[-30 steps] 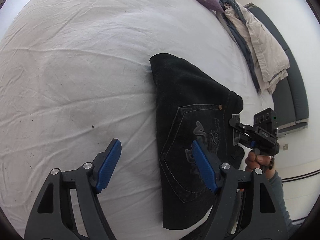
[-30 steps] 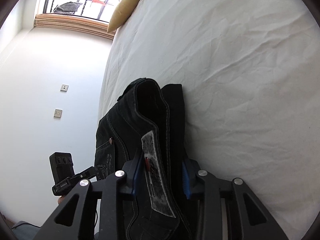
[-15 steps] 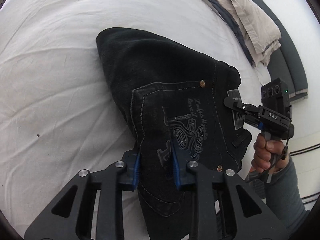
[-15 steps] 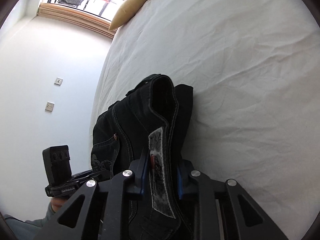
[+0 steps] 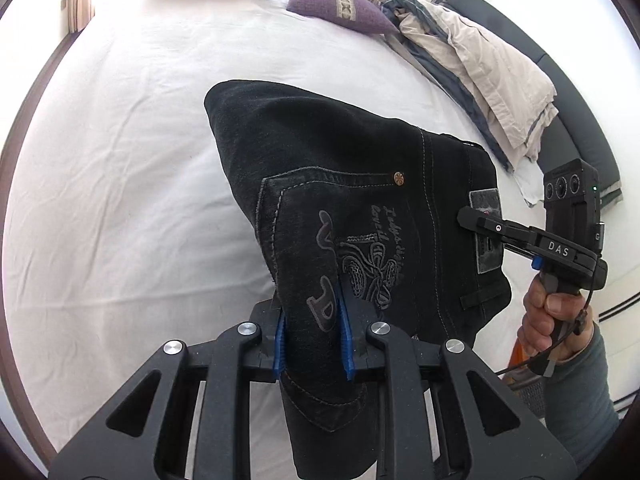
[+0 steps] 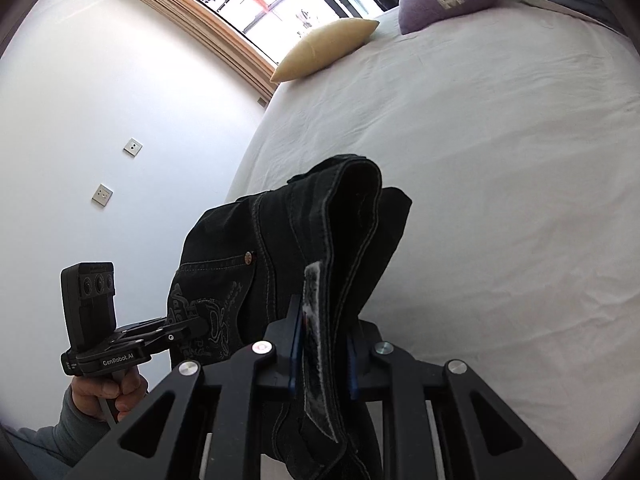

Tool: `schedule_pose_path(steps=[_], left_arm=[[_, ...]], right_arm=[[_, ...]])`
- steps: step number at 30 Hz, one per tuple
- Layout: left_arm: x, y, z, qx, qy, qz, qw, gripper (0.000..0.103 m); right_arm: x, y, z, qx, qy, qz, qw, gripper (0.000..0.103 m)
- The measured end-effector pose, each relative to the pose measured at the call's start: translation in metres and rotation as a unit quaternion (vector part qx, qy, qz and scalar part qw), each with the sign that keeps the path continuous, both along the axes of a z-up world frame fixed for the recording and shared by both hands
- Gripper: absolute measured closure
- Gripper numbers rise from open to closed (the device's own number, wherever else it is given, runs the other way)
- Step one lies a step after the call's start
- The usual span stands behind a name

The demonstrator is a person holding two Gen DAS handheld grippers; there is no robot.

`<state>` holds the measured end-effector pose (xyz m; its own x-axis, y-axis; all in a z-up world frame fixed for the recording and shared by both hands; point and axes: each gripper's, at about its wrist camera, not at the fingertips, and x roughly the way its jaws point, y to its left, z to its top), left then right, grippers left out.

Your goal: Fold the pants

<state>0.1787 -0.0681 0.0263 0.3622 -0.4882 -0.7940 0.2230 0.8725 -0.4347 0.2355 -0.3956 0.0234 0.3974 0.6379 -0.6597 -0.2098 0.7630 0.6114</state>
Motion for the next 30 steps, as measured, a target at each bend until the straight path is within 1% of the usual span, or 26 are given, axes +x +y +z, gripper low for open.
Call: schedule_pose_path(steps=[3, 4, 5, 7, 8, 9, 10, 11, 12, 14, 15, 17, 19, 20, 22, 23, 25, 26, 27, 28, 29, 30], left_arm=[[0.029, 0.014, -0.010, 0.010, -0.002, 0.011, 0.9999, 0.083], [0.038, 0.018, -0.016, 0.007, -0.001, 0.023, 0.9997, 0.083], [0.046, 0.021, -0.024, 0.008, 0.000, 0.025, 0.9996, 0.083], [0.064, 0.031, -0.046, 0.012, 0.015, 0.028, 0.9994, 0.080], [0.072, 0.036, -0.060, 0.011, 0.026, 0.034, 0.9990, 0.073], [0.076, 0.041, -0.073, 0.008, 0.033, 0.041, 0.9986, 0.063], [0.078, 0.045, -0.082, 0.004, 0.031, 0.046, 0.9985, 0.055], [0.077, 0.048, -0.087, 0.001, 0.021, 0.049, 0.9986, 0.046], [0.075, 0.051, -0.088, -0.001, 0.010, 0.052, 0.9986, 0.038], [0.070, 0.055, -0.089, 0.008, -0.003, 0.060, 0.9982, 0.031], [0.066, 0.057, -0.086, 0.017, -0.007, 0.066, 0.9976, 0.030], [0.052, 0.060, -0.074, 0.030, -0.027, 0.079, 0.9961, 0.030], [0.031, 0.062, -0.056, 0.047, -0.066, 0.090, 0.9926, 0.027], [0.019, 0.063, -0.044, 0.058, -0.088, 0.095, 0.9899, 0.022], [-0.015, 0.059, -0.015, 0.082, -0.146, 0.108, 0.9800, 0.021], [-0.033, 0.055, 0.001, 0.093, -0.182, 0.113, 0.9724, 0.021], [-0.068, 0.040, 0.035, 0.106, -0.244, 0.128, 0.9554, 0.011], [-0.088, 0.029, 0.053, 0.111, -0.273, 0.136, 0.9458, 0.005], [-0.109, 0.027, 0.068, 0.112, -0.305, 0.144, 0.9346, 0.004], [-0.128, 0.023, 0.083, 0.118, -0.336, 0.153, 0.9219, 0.002], [-0.146, 0.017, 0.098, 0.131, -0.364, 0.160, 0.9084, 0.000], [-0.162, 0.012, 0.111, 0.152, -0.384, 0.167, 0.8953, 0.000]], right_arm=[[0.040, 0.017, -0.017, -0.005, 0.016, -0.005, 1.000, 0.084], [0.050, 0.022, -0.025, -0.010, 0.020, -0.007, 1.000, 0.084], [0.058, 0.026, -0.032, -0.013, 0.025, -0.010, 1.000, 0.084], [0.072, 0.029, -0.053, -0.011, 0.046, -0.022, 0.999, 0.084], [0.076, 0.027, -0.066, -0.014, 0.059, -0.033, 0.998, 0.080], [0.079, 0.025, -0.078, -0.024, 0.069, -0.046, 0.996, 0.074], [0.079, 0.022, -0.088, -0.028, 0.075, -0.055, 0.995, 0.059], [0.074, 0.021, -0.094, -0.009, 0.066, -0.059, 0.996, 0.057], [0.069, 0.016, -0.096, 0.011, 0.053, -0.064, 0.996, 0.057], [0.059, 0.008, -0.095, 0.030, 0.042, -0.073, 0.996, 0.048], [0.052, 0.004, -0.092, 0.032, 0.040, -0.081, 0.995, 0.045], [0.038, -0.009, -0.084, 0.028, 0.032, -0.107, 0.993, 0.037], [0.019, -0.025, -0.069, 0.007, 0.016, -0.133, 0.991, 0.036], [0.007, -0.028, -0.060, -0.007, 0.005, -0.142, 0.990, 0.036], [-0.021, -0.032, -0.038, -0.046, -0.028, -0.151, 0.987, 0.036], [-0.037, -0.032, -0.026, -0.067, -0.049, -0.153, 0.985, 0.036], [-0.071, -0.026, 0.005, -0.098, -0.103, -0.162, 0.976, 0.035], [-0.088, -0.021, 0.021, -0.111, -0.131, -0.171, 0.970, 0.030], [-0.105, -0.016, 0.038, -0.127, -0.160, -0.181, 0.962, 0.026], [-0.124, -0.012, 0.056, -0.146, -0.193, -0.196, 0.950, 0.018], [-0.143, -0.007, 0.076, -0.161, -0.230, -0.212, 0.936, 0.007], [-0.162, -0.002, 0.094, -0.169, -0.269, -0.226, 0.921, 0.001]])
